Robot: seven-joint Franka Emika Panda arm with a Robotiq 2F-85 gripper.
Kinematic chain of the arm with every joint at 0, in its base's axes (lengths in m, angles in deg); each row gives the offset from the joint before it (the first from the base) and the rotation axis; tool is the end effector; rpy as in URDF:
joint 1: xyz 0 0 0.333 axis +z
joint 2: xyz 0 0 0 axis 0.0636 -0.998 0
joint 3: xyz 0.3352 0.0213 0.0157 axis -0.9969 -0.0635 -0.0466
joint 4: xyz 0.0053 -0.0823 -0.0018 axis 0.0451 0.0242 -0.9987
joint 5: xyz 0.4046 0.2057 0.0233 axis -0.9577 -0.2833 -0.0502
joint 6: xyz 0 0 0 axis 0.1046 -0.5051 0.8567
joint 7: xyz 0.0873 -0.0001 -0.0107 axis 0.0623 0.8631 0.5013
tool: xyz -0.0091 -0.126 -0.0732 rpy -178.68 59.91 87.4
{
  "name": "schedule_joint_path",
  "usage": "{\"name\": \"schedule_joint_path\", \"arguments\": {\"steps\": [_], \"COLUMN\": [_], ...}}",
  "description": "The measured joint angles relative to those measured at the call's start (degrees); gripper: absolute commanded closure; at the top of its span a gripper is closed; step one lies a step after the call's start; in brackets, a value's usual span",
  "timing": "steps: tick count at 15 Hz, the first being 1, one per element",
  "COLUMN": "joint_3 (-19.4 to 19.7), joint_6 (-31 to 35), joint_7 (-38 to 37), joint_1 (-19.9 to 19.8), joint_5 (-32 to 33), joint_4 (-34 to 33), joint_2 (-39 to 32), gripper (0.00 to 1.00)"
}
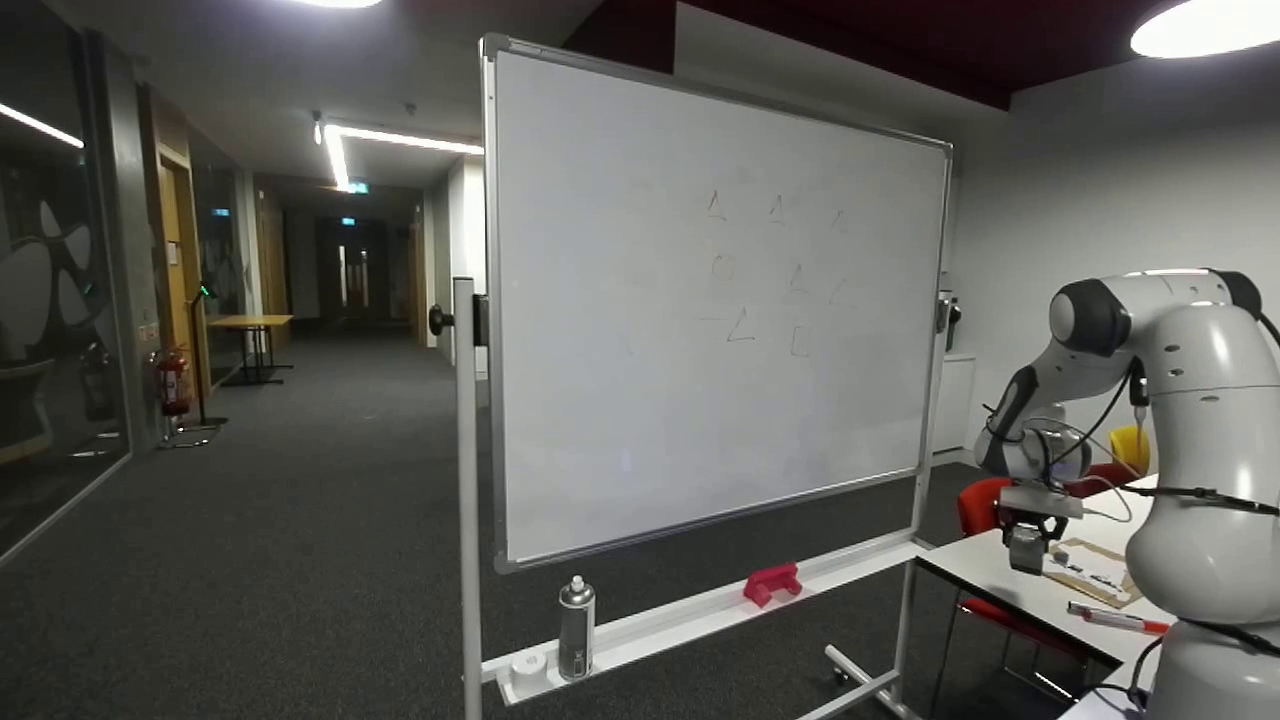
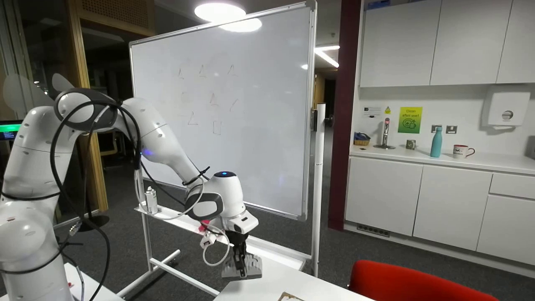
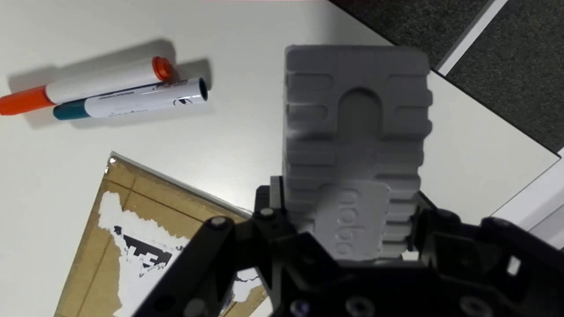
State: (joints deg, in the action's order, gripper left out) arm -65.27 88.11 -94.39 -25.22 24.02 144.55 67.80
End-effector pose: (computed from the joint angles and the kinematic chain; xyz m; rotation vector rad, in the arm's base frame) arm 0.4055 -0.4277 0.1545 2.5951 -1.5186 0.2041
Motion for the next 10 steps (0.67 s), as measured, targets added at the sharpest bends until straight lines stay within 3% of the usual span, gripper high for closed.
{"name": "schedule_joint_path", "arguments": {"steps": [5,6,8,10], "joint_3": [8.49,10.00,12.33,12.98], "joint_6": [3.92,3.97,3.64,3.64], "joint_7": [-8.40,-10.16,-12.91,-13.16], "joint_1": [8.95,10.52,12.80,13.42], "joint_5": [16.17,19.41,24.28,25.01], "joint_4": [7.67,8.64,9.83,10.15], "joint_2": [5.64,6.47,7.40,7.55], "gripper": [0.65,0.40,0.40,0.40]}}
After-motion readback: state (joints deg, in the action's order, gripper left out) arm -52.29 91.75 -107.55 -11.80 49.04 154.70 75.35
